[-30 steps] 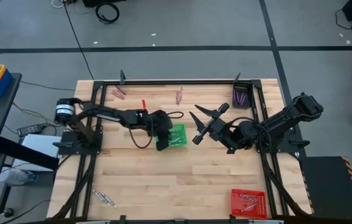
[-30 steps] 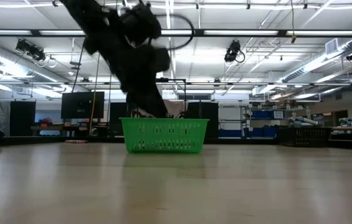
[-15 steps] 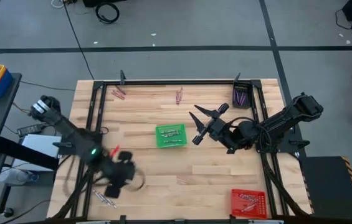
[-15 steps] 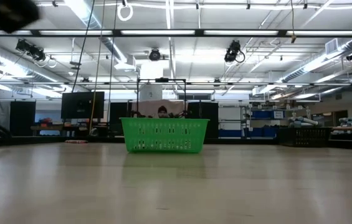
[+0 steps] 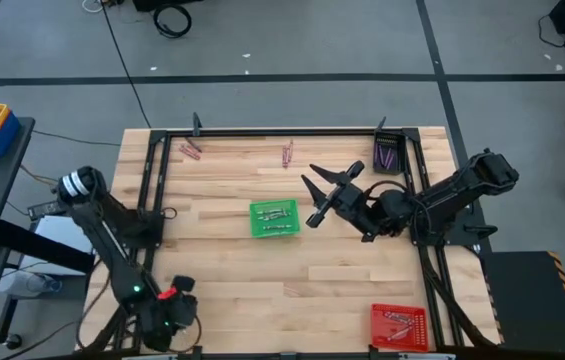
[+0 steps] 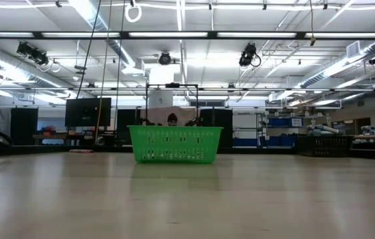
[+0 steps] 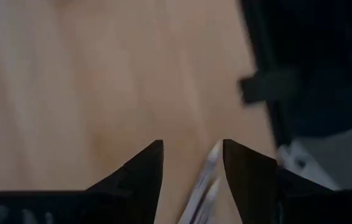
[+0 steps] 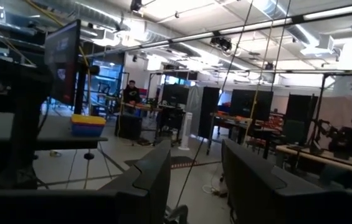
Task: Sort crayons
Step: Put the white crayon into the green basket
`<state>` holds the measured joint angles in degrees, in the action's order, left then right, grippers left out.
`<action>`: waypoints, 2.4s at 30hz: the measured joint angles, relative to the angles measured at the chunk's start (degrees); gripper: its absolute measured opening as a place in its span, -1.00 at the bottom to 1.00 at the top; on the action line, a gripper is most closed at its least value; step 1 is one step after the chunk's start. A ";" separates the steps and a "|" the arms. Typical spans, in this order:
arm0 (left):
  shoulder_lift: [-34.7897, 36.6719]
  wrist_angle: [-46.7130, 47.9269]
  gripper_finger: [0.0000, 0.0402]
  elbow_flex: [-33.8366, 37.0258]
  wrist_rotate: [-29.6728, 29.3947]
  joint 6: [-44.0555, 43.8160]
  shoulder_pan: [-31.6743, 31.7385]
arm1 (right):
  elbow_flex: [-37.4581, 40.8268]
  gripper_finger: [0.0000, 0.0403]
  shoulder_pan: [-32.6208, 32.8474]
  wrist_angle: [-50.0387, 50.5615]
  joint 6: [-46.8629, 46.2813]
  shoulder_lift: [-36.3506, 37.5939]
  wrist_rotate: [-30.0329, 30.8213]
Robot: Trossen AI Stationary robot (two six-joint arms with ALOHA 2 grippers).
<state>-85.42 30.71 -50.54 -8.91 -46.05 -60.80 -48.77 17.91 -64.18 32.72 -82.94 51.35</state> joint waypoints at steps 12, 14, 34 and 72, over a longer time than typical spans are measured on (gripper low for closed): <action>-5.71 -5.98 -0.09 -0.05 6.17 -0.65 -2.92 | 0.00 -0.27 -3.70 0.88 -0.03 -0.04 -1.75; -5.72 -4.45 -0.09 -0.09 6.76 0.52 -3.36 | 0.00 -0.27 -5.07 0.85 -0.19 -0.04 -3.96; -11.87 -2.57 -0.13 -0.48 5.93 4.68 -2.96 | 0.00 -0.27 -17.48 2.02 -15.75 -1.38 -15.58; 7.07 11.96 -0.81 0.20 -14.93 37.84 21.07 | 0.00 -0.27 -15.76 2.10 -16.05 -1.33 -17.99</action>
<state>-78.36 42.67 -50.35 -23.85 -8.21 -39.73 -48.77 2.14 -62.09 16.66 -84.27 33.36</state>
